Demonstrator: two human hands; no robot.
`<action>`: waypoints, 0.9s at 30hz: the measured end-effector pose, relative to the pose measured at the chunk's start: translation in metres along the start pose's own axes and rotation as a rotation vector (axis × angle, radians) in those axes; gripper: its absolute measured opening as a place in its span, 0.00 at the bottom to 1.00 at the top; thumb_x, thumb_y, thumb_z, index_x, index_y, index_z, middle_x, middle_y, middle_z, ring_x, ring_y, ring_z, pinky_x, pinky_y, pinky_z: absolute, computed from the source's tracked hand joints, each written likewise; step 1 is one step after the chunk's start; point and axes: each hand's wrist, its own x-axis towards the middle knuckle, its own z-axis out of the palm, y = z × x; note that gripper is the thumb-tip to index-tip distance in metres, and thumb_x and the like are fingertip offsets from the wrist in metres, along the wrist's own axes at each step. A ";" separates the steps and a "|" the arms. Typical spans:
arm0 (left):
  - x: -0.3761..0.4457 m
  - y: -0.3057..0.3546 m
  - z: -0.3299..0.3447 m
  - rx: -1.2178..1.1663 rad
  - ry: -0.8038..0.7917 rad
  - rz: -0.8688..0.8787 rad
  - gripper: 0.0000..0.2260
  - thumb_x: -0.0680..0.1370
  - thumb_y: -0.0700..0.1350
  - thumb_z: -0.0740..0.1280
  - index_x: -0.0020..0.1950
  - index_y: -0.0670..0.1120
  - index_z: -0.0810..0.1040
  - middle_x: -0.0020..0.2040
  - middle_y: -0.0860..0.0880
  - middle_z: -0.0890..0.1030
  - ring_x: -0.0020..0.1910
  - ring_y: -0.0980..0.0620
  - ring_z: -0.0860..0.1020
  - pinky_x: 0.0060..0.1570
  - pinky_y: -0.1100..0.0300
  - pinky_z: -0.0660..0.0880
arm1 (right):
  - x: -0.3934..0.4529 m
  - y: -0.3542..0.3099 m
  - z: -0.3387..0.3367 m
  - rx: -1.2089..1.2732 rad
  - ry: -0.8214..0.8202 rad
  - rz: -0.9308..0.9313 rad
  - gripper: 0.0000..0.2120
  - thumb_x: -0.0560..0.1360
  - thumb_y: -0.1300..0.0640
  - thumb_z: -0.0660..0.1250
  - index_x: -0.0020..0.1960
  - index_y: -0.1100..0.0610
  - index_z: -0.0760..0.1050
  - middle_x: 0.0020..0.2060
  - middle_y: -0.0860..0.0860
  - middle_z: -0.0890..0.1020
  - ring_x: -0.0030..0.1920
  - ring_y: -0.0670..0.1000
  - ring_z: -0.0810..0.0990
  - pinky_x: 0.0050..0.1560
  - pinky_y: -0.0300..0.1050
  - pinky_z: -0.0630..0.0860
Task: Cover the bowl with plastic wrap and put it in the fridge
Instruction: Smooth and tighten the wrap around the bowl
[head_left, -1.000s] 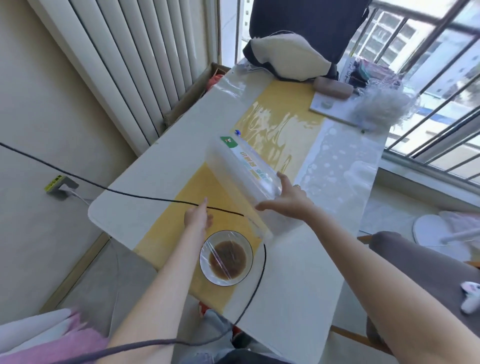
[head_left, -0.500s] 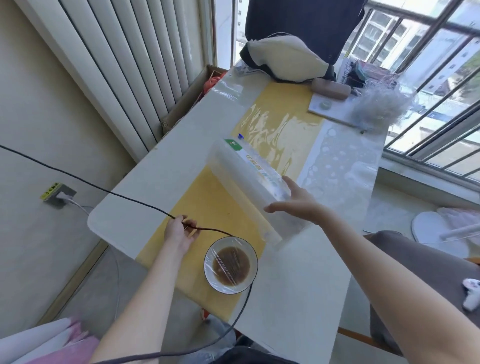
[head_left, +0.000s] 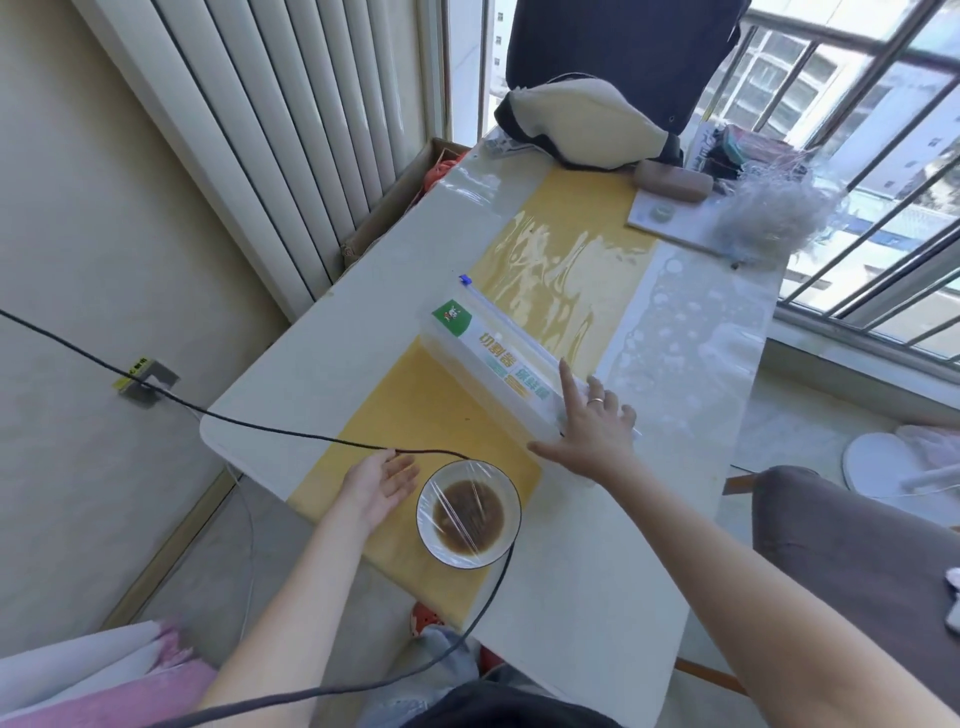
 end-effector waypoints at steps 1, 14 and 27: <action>-0.004 -0.003 0.000 0.048 -0.026 -0.015 0.05 0.80 0.38 0.59 0.55 0.40 0.72 0.47 0.42 0.78 0.45 0.46 0.78 0.47 0.53 0.75 | -0.003 -0.001 0.000 -0.019 0.020 -0.027 0.53 0.67 0.32 0.66 0.77 0.44 0.33 0.77 0.59 0.49 0.77 0.61 0.49 0.71 0.66 0.48; -0.067 -0.070 -0.012 0.155 -0.063 -0.177 0.18 0.79 0.60 0.57 0.54 0.48 0.76 0.50 0.42 0.79 0.48 0.42 0.77 0.45 0.50 0.74 | -0.061 -0.057 0.050 0.703 -0.183 0.111 0.16 0.82 0.51 0.51 0.57 0.60 0.71 0.53 0.57 0.77 0.52 0.57 0.75 0.54 0.50 0.72; -0.093 -0.087 -0.003 -0.139 -0.008 0.102 0.29 0.72 0.66 0.63 0.66 0.49 0.72 0.58 0.42 0.81 0.50 0.46 0.80 0.39 0.56 0.77 | -0.086 -0.062 0.048 0.918 -0.101 -0.049 0.14 0.81 0.53 0.53 0.49 0.61 0.71 0.36 0.52 0.72 0.38 0.53 0.71 0.39 0.47 0.69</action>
